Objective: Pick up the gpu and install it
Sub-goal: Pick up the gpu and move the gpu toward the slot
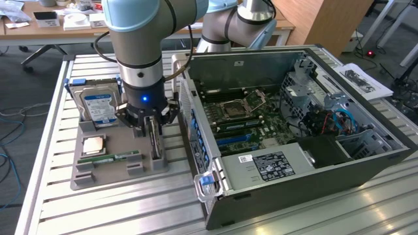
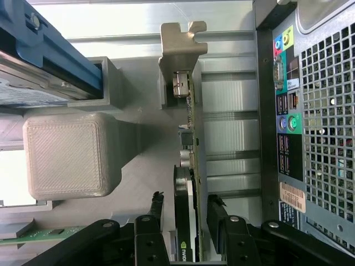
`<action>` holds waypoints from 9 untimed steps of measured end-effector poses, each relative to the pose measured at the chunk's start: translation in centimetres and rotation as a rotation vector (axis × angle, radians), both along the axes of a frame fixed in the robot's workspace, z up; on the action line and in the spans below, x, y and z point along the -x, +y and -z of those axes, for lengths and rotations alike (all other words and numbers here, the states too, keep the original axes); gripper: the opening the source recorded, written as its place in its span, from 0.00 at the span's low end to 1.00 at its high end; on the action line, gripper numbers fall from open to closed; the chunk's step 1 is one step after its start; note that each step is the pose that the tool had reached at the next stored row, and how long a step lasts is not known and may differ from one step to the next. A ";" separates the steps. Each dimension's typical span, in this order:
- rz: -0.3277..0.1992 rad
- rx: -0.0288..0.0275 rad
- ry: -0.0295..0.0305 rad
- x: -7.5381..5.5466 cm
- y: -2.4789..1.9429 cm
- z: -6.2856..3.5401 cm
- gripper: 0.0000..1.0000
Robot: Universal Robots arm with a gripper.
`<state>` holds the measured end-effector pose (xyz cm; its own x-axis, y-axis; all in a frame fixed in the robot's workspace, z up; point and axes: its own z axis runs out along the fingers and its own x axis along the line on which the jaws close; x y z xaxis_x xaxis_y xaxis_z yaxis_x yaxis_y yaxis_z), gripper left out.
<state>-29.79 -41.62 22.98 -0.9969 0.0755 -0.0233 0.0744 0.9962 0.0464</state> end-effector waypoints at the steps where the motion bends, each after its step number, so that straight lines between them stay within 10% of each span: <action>1: 0.000 0.0000 0.0000 0.0 0.00 0.00 0.45; 9: 0.000 0.0001 0.0001 0.0 -0.01 0.00 0.45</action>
<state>-29.78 -41.62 22.99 -0.9969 0.0753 -0.0233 0.0742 0.9962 0.0463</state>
